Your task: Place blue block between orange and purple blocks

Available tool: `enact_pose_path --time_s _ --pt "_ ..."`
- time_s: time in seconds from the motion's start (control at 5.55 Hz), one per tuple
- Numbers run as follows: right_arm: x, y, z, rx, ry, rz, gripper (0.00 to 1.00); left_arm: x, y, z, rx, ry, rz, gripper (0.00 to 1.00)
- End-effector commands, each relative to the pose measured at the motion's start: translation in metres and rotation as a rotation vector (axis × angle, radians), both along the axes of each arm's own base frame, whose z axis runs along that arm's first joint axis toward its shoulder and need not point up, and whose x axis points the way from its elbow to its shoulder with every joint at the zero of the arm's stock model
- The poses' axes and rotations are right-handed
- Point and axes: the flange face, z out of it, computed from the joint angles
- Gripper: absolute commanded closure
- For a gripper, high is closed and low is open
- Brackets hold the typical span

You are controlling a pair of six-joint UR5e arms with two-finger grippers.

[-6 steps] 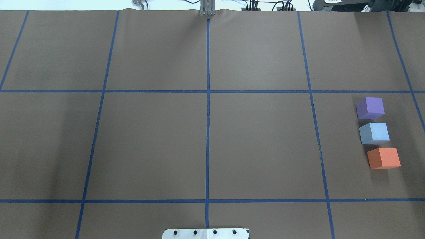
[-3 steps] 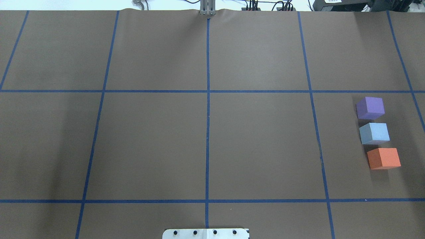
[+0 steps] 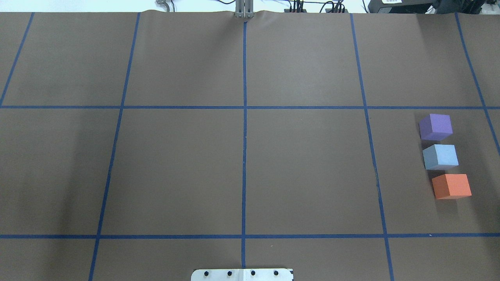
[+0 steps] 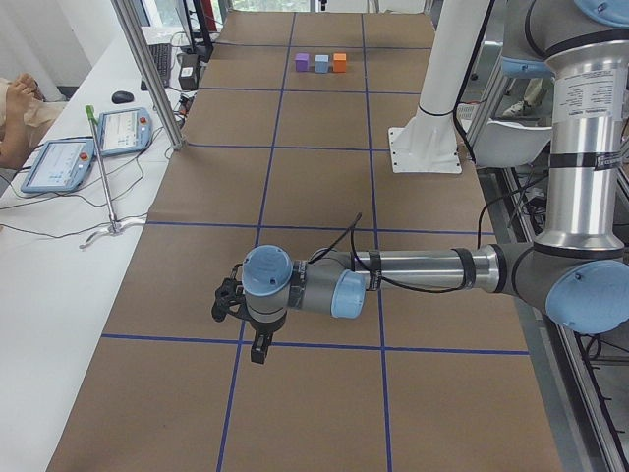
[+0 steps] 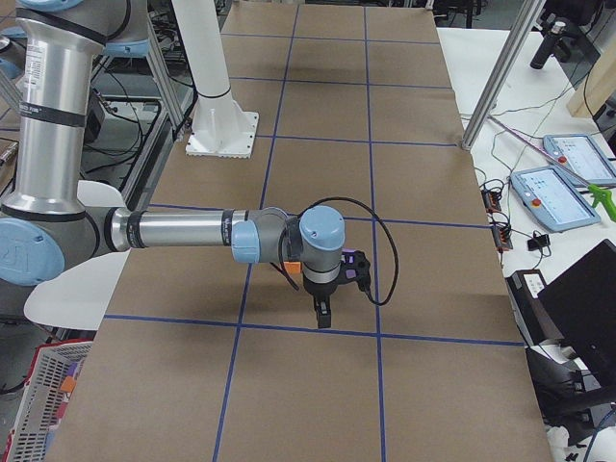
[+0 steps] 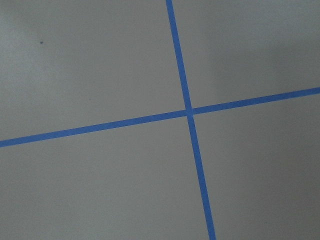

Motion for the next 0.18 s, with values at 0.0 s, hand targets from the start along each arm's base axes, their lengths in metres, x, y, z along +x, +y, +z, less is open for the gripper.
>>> enact_pose_path --time_s 0.0 --pt "0.0000 0.0003 0.0010 -0.001 0.000 0.000 0.00 -0.0014 0.0025 0.0027 0.015 -0.021 -0.003 0.00"
